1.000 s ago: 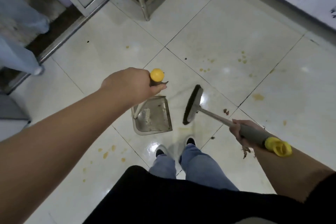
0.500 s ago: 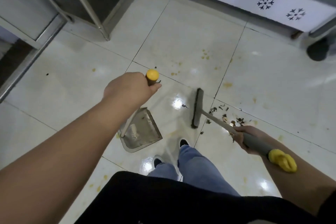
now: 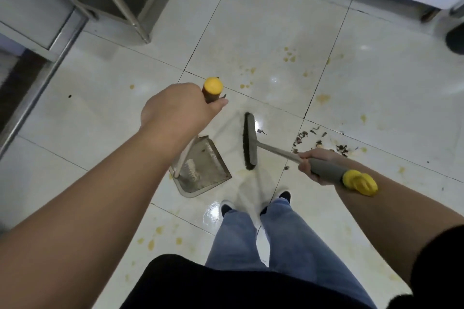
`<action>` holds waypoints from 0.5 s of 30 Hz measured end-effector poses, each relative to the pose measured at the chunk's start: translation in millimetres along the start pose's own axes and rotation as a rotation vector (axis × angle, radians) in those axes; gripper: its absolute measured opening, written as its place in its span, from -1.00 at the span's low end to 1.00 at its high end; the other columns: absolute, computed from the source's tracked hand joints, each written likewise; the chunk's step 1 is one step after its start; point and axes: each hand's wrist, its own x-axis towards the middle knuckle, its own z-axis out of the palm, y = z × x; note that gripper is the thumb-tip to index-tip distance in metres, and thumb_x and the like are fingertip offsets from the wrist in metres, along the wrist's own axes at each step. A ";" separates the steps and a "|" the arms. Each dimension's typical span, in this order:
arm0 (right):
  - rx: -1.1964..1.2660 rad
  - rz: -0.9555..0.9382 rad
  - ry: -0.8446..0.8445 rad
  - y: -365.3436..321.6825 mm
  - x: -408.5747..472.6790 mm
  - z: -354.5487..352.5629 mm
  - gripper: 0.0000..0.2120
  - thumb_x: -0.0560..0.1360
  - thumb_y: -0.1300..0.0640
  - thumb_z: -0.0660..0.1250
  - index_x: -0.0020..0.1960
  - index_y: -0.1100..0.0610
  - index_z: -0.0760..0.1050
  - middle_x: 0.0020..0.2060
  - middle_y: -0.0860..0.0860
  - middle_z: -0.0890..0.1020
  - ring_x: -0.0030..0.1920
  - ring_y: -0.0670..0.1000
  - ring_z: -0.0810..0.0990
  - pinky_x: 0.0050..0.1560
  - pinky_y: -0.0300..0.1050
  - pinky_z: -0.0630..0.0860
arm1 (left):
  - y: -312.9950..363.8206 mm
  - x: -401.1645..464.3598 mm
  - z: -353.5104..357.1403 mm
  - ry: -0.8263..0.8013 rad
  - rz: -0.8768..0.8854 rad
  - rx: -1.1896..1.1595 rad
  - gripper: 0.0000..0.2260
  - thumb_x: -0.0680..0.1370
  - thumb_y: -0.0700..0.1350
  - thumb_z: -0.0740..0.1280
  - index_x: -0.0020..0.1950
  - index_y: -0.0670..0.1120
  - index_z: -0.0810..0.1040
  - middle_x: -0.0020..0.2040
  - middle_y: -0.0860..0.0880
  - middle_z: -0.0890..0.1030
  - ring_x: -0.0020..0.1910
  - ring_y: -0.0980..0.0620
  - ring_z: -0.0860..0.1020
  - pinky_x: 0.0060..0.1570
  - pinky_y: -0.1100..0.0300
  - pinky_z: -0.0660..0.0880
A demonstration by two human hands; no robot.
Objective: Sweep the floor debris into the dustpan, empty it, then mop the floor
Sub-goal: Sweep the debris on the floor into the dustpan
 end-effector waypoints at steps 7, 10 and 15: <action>-0.086 -0.122 0.235 -7.1 -44.4 -90.3 -0.74 0.64 0.19 0.05 -0.20 0.26 0.27 -0.68 0.10 0.42 -0.76 -0.05 0.40 -0.73 -0.37 0.35 | 22.5 3.0 0.8 -0.008 0.002 0.022 -0.49 0.44 0.39 0.16 -0.20 -0.04 0.53 -0.33 -0.01 0.48 -0.37 0.01 0.41 -0.45 0.23 0.19; -0.119 -0.231 0.335 -2.7 -55.1 -114.8 -0.72 0.64 0.23 0.04 -0.24 0.22 0.25 -0.61 0.09 0.42 -0.77 -0.09 0.38 -0.75 -0.41 0.29 | 29.9 3.4 4.2 -0.011 0.012 0.030 -0.49 0.44 0.39 0.15 -0.23 -0.06 0.52 -0.33 -0.03 0.51 -0.34 -0.02 0.45 -0.44 0.21 0.20; -0.053 -0.153 0.245 13.3 -80.1 -122.5 -0.74 0.66 0.16 0.02 -0.18 0.22 0.28 -0.69 0.06 0.39 -0.76 -0.06 0.38 -0.74 -0.39 0.33 | 34.4 8.4 4.8 -0.039 0.000 0.047 -0.49 0.43 0.39 0.17 -0.29 -0.07 0.46 -0.34 -0.07 0.50 -0.35 -0.05 0.44 -0.40 0.20 0.23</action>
